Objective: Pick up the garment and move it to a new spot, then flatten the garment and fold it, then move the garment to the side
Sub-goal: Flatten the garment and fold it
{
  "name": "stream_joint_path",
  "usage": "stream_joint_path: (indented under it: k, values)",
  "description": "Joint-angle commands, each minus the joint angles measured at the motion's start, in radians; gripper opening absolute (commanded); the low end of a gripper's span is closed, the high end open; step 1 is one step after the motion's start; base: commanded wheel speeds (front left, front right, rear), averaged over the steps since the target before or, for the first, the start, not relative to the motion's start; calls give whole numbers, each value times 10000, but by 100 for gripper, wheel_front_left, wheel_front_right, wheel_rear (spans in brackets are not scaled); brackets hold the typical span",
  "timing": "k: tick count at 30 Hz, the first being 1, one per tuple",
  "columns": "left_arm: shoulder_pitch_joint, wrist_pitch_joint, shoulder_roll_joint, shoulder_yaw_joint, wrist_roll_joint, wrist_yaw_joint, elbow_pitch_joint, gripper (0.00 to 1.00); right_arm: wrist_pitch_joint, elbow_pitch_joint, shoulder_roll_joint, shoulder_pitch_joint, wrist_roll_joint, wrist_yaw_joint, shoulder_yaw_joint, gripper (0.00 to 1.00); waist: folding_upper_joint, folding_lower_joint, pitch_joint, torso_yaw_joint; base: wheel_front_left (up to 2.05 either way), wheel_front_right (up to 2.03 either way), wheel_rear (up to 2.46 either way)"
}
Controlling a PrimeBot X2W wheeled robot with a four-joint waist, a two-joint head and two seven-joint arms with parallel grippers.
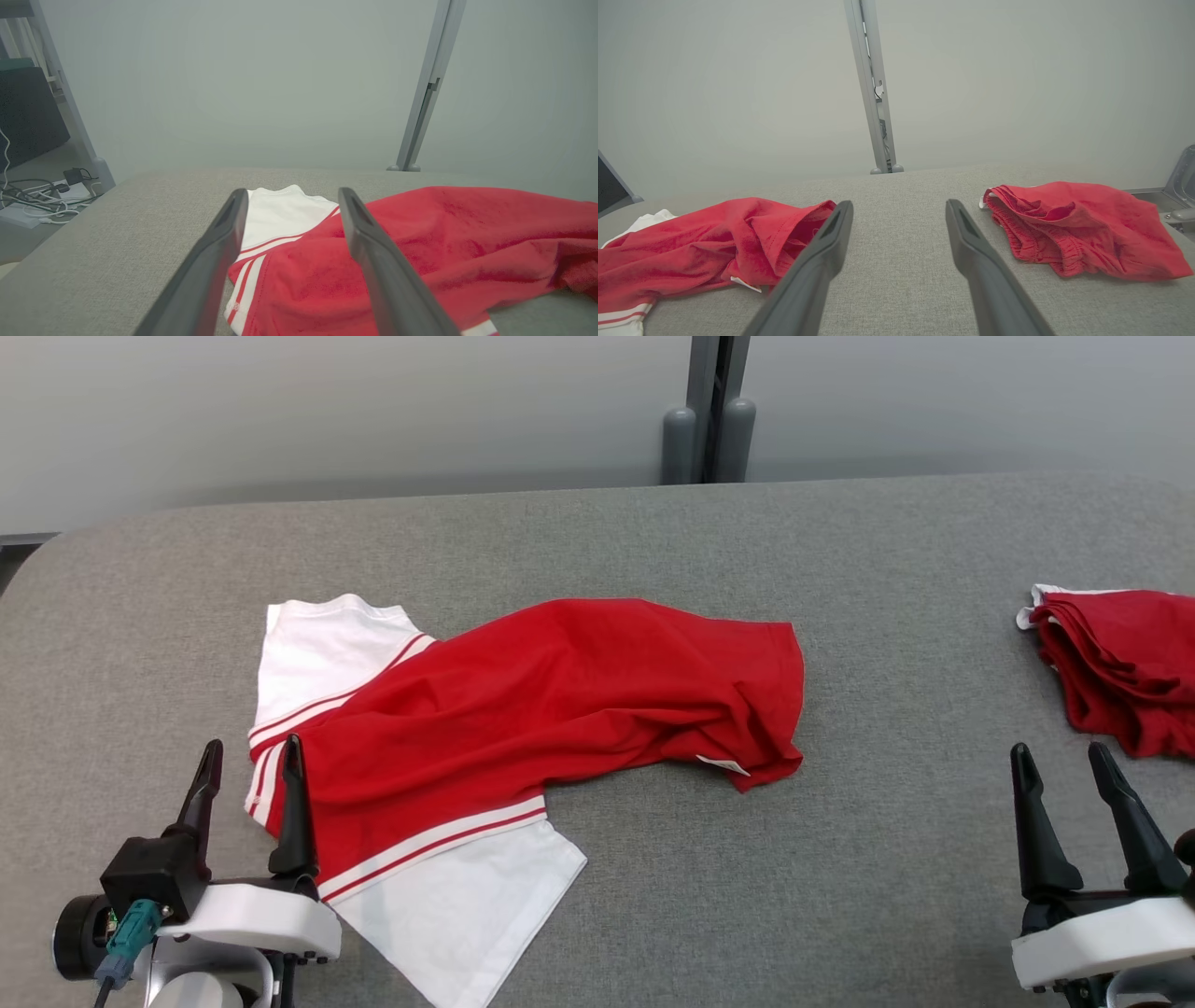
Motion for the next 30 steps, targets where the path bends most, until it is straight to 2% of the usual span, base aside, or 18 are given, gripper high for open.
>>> stream_joint_path:
  k: [1, 8, 19, 25, 30]
  values:
    - [259, -6, -10, 124, 284, -18, -549, 100, 36, -53, -51, 116, -59, 3, -47, 100, 0, 0, -169, 142, 0, 0, 0]
    - [747, 131, 96, -158, 799, -167, -1557, 100, 224, -156, -45, 350, -197, 3, 21, 100, 0, 0, -555, 321, 0, 0, 0]
    - [1371, 783, 283, -464, 844, -51, -2681, 100, 306, -259, -8, 563, -166, 3, 36, 100, 0, 0, -671, 410, 0, 0, 0]
    - [1271, 906, 279, -573, 915, 26, -2955, 100, 327, -293, -45, 532, -157, 3, 2, 100, 0, 0, -524, 582, 0, 0, 0]
    - [878, 901, 122, -730, 952, 40, -3094, 100, 444, -118, -335, 150, -131, 3, 347, 100, 0, 0, -31, 1013, 0, 0, 0]
